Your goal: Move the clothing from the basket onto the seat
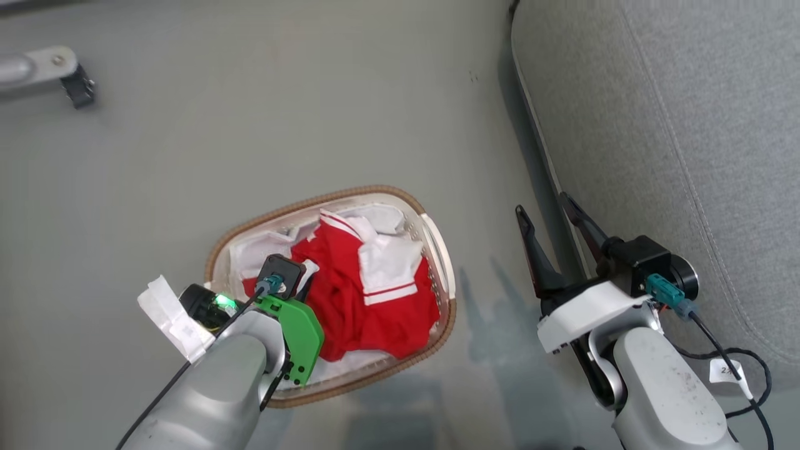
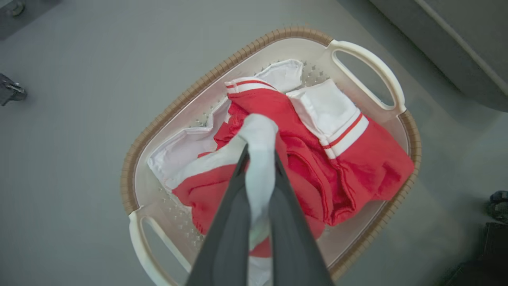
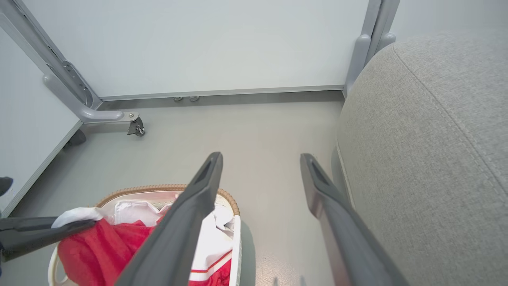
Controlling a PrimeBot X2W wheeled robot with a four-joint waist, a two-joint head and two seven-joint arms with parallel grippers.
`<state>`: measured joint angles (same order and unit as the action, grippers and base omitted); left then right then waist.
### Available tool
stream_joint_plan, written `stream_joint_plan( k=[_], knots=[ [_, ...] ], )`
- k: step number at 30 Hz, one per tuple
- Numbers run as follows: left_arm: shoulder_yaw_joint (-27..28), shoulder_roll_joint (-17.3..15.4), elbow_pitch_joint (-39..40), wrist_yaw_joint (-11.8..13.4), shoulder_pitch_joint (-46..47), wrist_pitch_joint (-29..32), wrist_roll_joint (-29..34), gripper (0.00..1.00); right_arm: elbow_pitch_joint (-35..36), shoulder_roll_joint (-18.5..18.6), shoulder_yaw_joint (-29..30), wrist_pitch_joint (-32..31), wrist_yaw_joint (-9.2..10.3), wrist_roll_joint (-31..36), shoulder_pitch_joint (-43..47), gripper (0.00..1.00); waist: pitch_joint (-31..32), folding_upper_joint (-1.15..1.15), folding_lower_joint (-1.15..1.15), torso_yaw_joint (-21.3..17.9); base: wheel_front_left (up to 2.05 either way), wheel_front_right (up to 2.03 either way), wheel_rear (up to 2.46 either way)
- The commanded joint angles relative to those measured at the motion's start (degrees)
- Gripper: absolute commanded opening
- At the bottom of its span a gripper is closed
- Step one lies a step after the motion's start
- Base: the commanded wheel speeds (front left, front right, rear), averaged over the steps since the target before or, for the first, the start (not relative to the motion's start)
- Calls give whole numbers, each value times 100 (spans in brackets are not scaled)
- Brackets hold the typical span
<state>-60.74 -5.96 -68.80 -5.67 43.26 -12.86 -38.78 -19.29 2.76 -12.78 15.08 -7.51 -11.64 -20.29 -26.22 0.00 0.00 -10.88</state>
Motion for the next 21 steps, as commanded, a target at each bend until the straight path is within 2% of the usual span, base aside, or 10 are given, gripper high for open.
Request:
stream_joint_plan(
  k=[1, 6, 13, 21],
  knots=[
    [82, 52, 32, 73, -110, -107, -61, 0, -35, 29, 45, 13, 4, 33, 144, 100, 637, 0, 0, 367, 0, 0, 0],
    [355, 128, 392, 235, -244, -242, -172, 0, -69, 28, 136, 13, 4, 83, 373, 100, 1072, 0, 0, 544, 0, 0, 0],
    [1142, -17, 1705, 569, -626, -237, 165, 0, 130, 27, 127, 13, 4, 140, 676, 100, 1518, 0, 0, 691, 0, 0, 0],
    [1964, -44, 2938, 569, -980, -235, 653, 0, 69, 27, 151, 13, 4, 222, 927, 100, 1863, 0, 0, 821, 0, 0, 0]
  ],
)
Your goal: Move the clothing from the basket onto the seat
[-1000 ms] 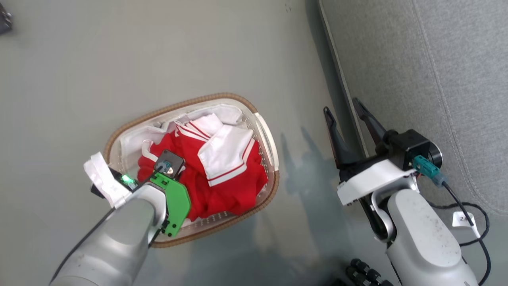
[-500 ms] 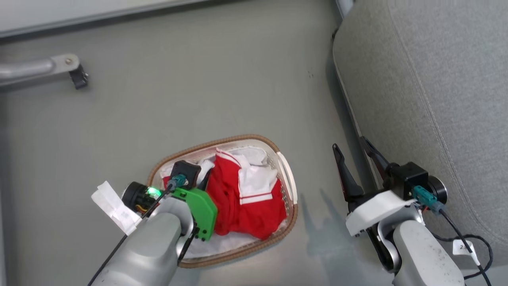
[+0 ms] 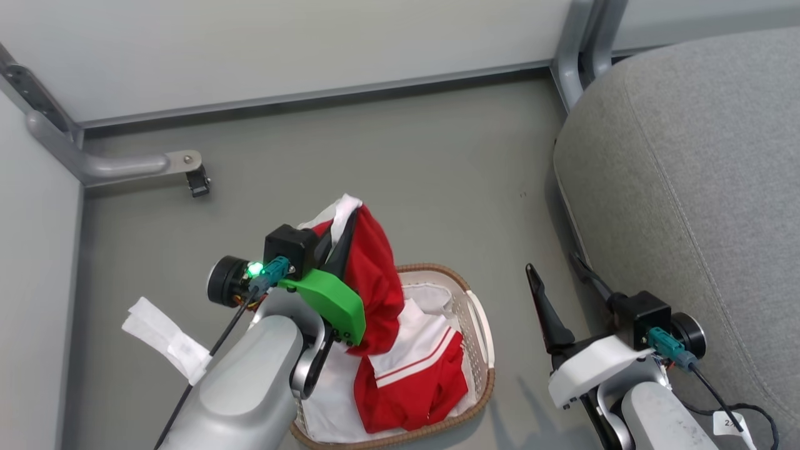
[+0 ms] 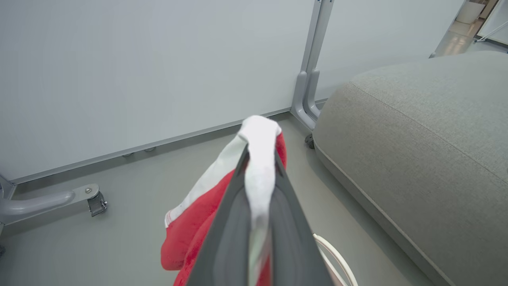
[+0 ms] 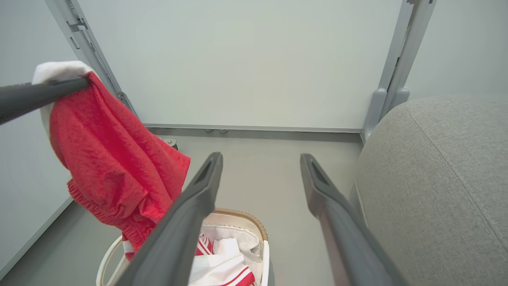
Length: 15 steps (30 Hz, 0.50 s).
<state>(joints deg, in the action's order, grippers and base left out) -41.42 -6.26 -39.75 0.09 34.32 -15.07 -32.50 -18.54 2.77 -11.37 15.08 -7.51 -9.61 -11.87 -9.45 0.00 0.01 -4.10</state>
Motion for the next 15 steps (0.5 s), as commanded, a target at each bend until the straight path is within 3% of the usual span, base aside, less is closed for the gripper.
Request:
stream_joint_plan(
  k=[1, 8, 15],
  knots=[
    [131, -3, 181, -28, -112, -10, 87, 0, -19, 25, -14, 13, 4, 22, 120, 100, 224, 0, -1, 157, 0, 0, 0],
    [653, 117, 1134, -145, -140, -9, 451, 0, -71, 25, -32, 14, 4, 43, 289, 100, 411, 0, -1, 246, 0, 0, 0],
    [816, 266, 1951, -261, -26, -9, 685, 0, -84, 25, -51, 13, 4, 6, 437, 100, 504, 0, -1, 283, 0, 0, 0]
  ],
)
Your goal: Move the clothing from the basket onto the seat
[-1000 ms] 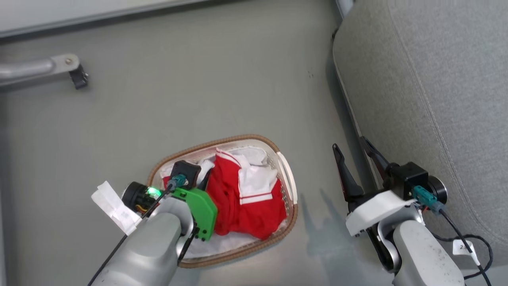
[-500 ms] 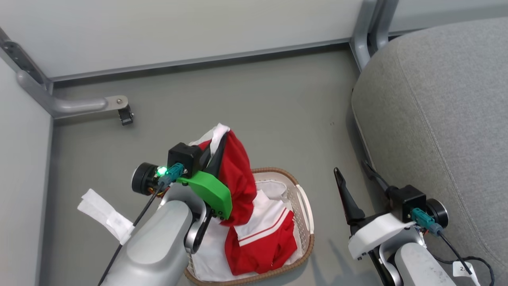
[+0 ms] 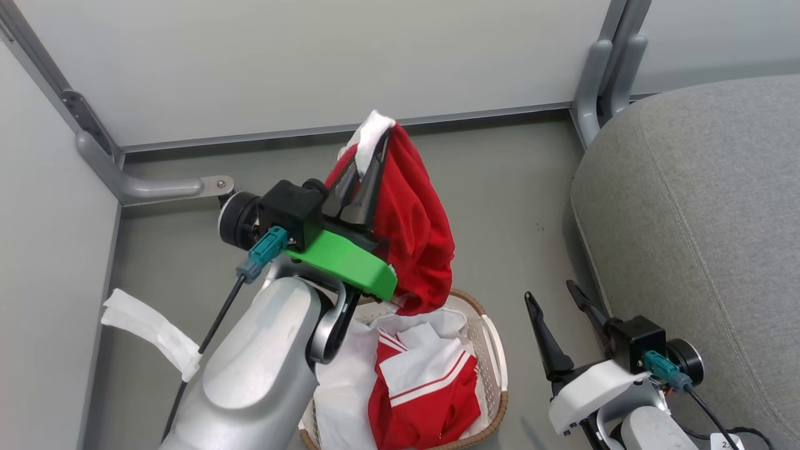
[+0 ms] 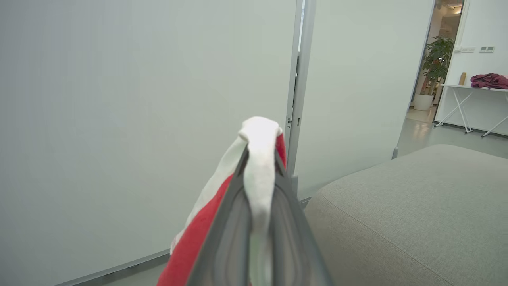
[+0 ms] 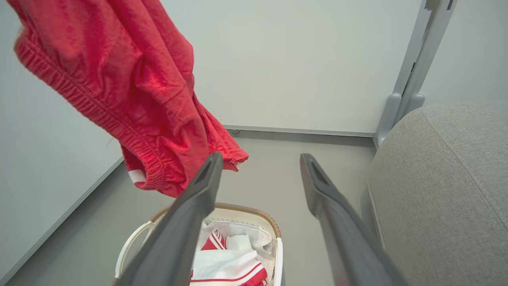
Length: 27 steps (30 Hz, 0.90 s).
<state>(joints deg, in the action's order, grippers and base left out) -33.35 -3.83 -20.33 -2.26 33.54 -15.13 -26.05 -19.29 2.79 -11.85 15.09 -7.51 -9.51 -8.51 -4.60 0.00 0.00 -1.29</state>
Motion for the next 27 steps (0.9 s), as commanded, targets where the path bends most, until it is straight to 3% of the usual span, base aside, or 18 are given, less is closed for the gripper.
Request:
stream_joint_plan(
  k=[1, 11, 18, 27],
  knots=[
    [13, 31, 73, -21, 58, -3, 52, 0, -15, 25, -13, 12, 4, -18, 119, 100, 33, 0, 0, -2, 0, 0, 0],
    [-4, 70, 155, -14, -31, -3, 0, 0, 196, 23, -180, 13, 4, -212, 53, 100, 69, 0, 0, -49, 0, 0, 0],
    [-112, 79, 118, -76, -20, -3, -31, 0, 731, 25, -1054, 12, 4, -456, -678, 100, -49, 0, 0, -16, 0, 0, 0],
    [-236, 85, 81, -106, -3, -3, -121, 0, 666, 24, -1719, 12, 4, -498, -1666, 100, -113, 0, 0, 95, 0, 0, 0]
  ],
)
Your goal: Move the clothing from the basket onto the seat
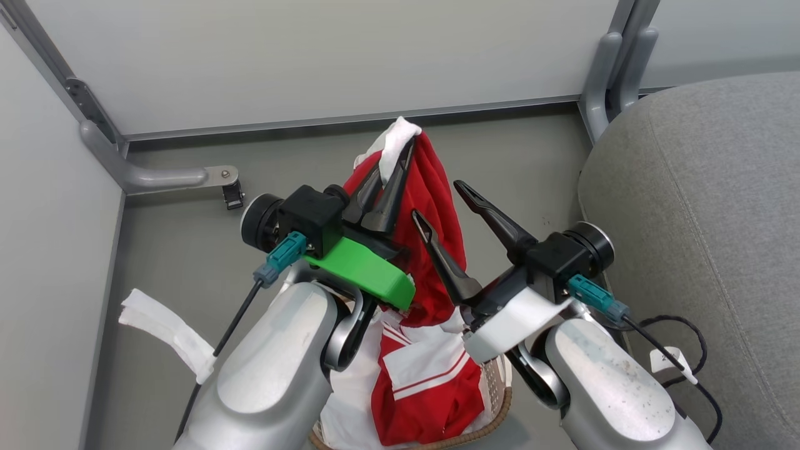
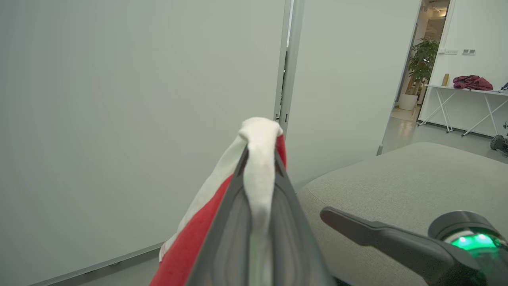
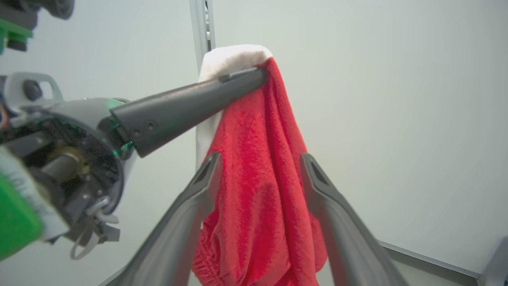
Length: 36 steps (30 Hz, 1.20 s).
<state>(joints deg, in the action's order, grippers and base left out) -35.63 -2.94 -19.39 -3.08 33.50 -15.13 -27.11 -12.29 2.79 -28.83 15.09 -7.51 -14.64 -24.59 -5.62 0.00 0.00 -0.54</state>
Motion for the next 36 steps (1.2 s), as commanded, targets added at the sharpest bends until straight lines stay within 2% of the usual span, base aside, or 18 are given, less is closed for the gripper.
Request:
stream_joint_plan(
  k=[1, 15, 24, 33, 34, 35, 36],
  knots=[
    [-30, -3, -8, -23, 14, -3, -35, 0, -76, 24, -60, 12, 4, 39, -135, 100, -18, 0, 0, 38, 0, 0, 0],
    [-269, -1, 46, 31, 81, -3, -214, 0, -733, 24, -528, 12, 4, 56, -562, 100, -92, 0, 0, 152, 0, 0, 0],
    [-660, -2, 157, 89, 167, -3, -386, 0, -1309, 23, -302, 12, 4, 301, -623, 100, -140, 0, 0, 319, 0, 0, 0],
    [-862, -2, 198, 120, 267, -3, -518, 0, -2015, 25, -407, 12, 5, 90, -646, 100, -184, 0, 0, 467, 0, 0, 0],
    [-864, -3, 202, 126, 278, -3, -536, 0, -2117, 24, -436, 12, 4, 51, -635, 47, -193, 0, 0, 480, 0, 0, 0],
    [-860, -2, 204, 133, 278, -3, -546, 0, -2169, 24, -437, 12, 4, 18, -630, 15, -198, 0, 0, 485, 0, 0, 0],
    [-850, -2, 210, 145, 267, -3, -566, 0, -2220, 25, -447, 12, 4, -17, -621, 0, -205, 0, 0, 489, 0, 0, 0]
  ],
)
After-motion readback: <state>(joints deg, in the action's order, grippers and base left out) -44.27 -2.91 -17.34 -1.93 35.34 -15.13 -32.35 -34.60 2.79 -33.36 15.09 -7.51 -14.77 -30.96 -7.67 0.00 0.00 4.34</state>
